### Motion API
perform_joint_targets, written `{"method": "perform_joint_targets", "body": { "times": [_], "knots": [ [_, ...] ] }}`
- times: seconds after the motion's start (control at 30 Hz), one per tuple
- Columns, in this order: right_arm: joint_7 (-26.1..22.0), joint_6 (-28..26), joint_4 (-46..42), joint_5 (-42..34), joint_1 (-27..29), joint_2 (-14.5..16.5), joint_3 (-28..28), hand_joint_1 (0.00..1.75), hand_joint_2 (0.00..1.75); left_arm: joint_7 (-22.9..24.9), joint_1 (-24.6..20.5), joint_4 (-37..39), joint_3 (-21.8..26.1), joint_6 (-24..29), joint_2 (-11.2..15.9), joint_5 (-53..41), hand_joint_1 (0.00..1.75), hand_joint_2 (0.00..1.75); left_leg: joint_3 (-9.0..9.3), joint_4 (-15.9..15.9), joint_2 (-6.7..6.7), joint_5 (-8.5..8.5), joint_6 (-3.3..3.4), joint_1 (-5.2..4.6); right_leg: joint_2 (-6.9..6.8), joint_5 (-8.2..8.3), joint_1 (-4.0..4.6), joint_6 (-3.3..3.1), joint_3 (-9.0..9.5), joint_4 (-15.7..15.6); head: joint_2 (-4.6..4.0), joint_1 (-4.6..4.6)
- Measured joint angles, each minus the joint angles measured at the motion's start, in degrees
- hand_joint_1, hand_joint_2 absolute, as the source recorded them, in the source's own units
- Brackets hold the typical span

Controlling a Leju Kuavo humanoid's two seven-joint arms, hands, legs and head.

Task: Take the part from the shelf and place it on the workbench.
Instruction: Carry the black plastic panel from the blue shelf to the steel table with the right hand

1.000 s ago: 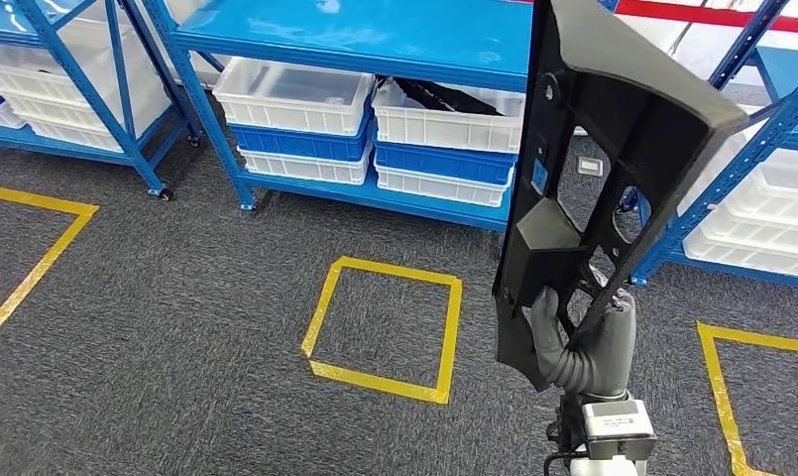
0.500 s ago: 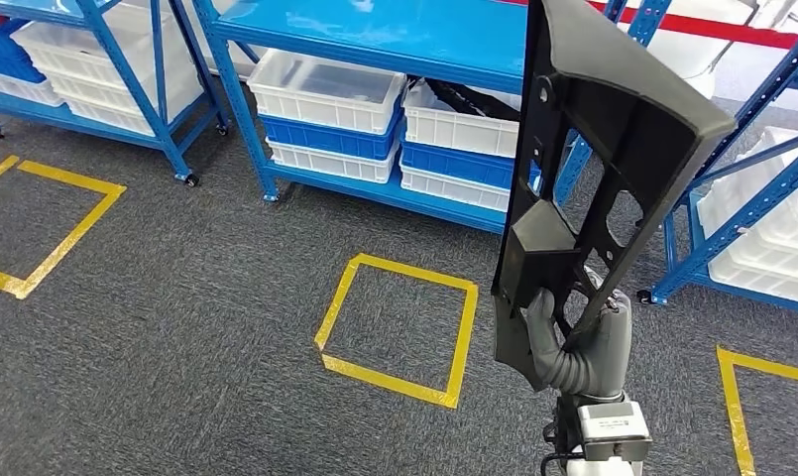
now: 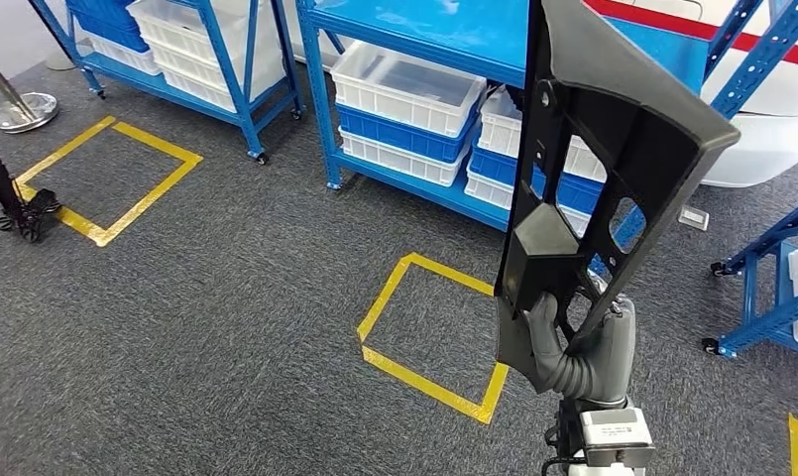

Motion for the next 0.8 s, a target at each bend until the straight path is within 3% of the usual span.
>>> {"method": "perform_joint_targets", "body": {
  "times": [0.07,0.13,0.2,0.27,0.3,0.33,0.37,0.4,0.47,0.5,0.57,0.6,0.67,0.73,0.8],
  "knots": [
    [0.0,0.1,0.0,0.1,-0.1,0.0,0.0,1.75,1.75,0.1,0.2,0.0,0.2,-0.2,0.1,0.0,0.00,1.75,-0.33,-0.1,-0.55,0.32,-0.68,0.05,-1.22,0.41,0.01,-0.76,0.20,-0.1,0.00,0.01],
    [-0.1,0.1,0.0,0.1,-0.2,0.2,0.0,1.75,1.75,0.2,0.4,0.0,0.4,-0.3,0.2,-0.1,0.00,1.75,-1.26,1.7,1.84,-0.92,-1.24,-0.05,-2.57,0.73,-0.30,-1.57,0.34,-0.4,0.00,-0.27],
    [-0.1,0.2,0.0,0.1,-0.2,0.3,0.0,1.75,1.75,0.3,0.3,0.0,0.5,-0.5,0.2,-0.3,0.00,1.75,-3.98,7.7,5.28,-4.55,-1.70,-0.06,-4.08,0.74,-0.32,-2.08,0.44,-0.5,0.00,-0.63],
    [-0.2,0.2,0.0,0.1,-0.2,0.4,0.0,1.75,1.75,0.3,0.2,0.0,0.5,-0.6,0.2,-0.4,0.00,1.75,-7.04,14.4,6.39,-7.47,-2.10,0.25,-5.70,0.65,-0.15,-2.25,0.46,-0.5,0.00,-0.72],
    [-0.2,0.2,0.0,0.1,-0.2,0.4,0.0,1.75,1.75,0.3,0.2,0.0,0.5,-0.6,0.2,-0.4,0.00,1.75,-7.53,15.7,6.57,-7.59,-2.23,0.37,-6.50,0.61,-0.12,-2.27,0.49,-0.5,0.00,-0.75],
    [-0.2,0.2,0.0,0.1,-0.2,0.4,0.0,1.75,1.75,0.4,0.3,0.0,0.5,-0.6,0.2,-0.4,0.00,1.75,-6.83,14.7,6.83,-6.64,-2.32,0.46,-7.26,0.55,-0.13,-2.24,0.56,-0.5,0.00,-0.76],
    [-0.2,0.2,0.0,0.1,-0.2,0.4,0.0,1.75,1.75,0.4,0.3,0.0,0.5,-0.7,0.2,-0.4,0.00,1.75,-5.04,11.7,7.37,-4.98,-2.33,0.53,-7.98,0.44,-0.15,-2.18,0.70,-0.5,0.00,-0.77],
    [-0.2,0.2,0.0,0.1,-0.2,0.4,0.0,1.75,1.75,0.4,0.3,0.0,0.5,-0.9,0.3,-0.4,0.00,1.75,-2.72,7.6,8.76,-3.47,-2.29,0.49,-8.67,0.29,-0.09,-2.00,0.90,-0.4,0.00,-0.79],
    [-0.2,0.2,0.0,0.1,-0.3,0.4,0.0,1.75,1.75,0.3,0.1,0.0,0.6,-1.2,0.3,-0.4,0.00,1.75,0.55,1.7,10.96,-1.70,-1.68,0.19,-9.85,-0.06,0.37,-1.48,1.20,-0.3,0.00,-0.68],
    [-0.2,0.2,0.0,0.2,-0.3,0.4,0.0,1.75,1.75,0.3,0.0,0.0,0.6,-1.4,0.3,-0.4,0.00,1.75,0.97,0.7,11.39,-1.65,-1.27,-0.03,-10.40,-0.17,0.59,-1.21,1.31,-0.3,0.00,-0.59],
    [-0.2,0.2,0.0,0.2,-0.4,0.5,0.1,1.75,1.75,0.3,0.0,0.0,0.6,-1.5,0.3,-0.4,0.00,1.75,0.63,0.6,9.95,-1.51,-0.41,-0.31,-11.53,-0.29,0.74,-0.67,1.48,-0.5,0.00,-0.49],
    [-0.2,0.2,0.0,0.2,-0.4,0.5,0.1,1.75,1.75,0.3,0.0,0.0,0.6,-1.6,0.3,-0.6,0.00,1.75,0.59,0.4,9.18,-1.35,-0.05,-0.28,-11.24,-0.56,0.67,-0.39,1.38,-0.2,0.00,-0.45],
    [-0.2,0.2,-0.1,0.2,-0.5,0.5,0.0,1.75,1.75,0.4,-0.1,0.0,0.6,-1.6,0.4,-1.1,0.00,1.75,0.57,0.1,7.69,-0.91,0.74,0.01,-8.25,-2.49,0.47,-0.33,-0.12,3.0,0.00,-0.34],
    [-0.3,0.1,-0.1,0.2,-0.3,0.5,0.0,1.75,1.75,0.5,-0.2,0.0,0.6,-1.6,0.4,-1.4,0.00,1.75,0.29,0.0,6.10,-0.62,1.26,0.17,-4.81,-5.79,0.27,-0.87,-3.92,10.7,0.00,-0.22],
    [-0.3,0.1,-0.1,0.2,0.0,0.5,0.0,1.75,1.75,0.7,-0.2,0.0,0.6,-1.7,0.4,-1.5,0.00,1.75,0.05,0.0,4.27,-0.46,1.42,0.16,-3.92,-7.40,0.26,-0.83,-7.14,16.7,0.00,-0.19]
  ]
}}
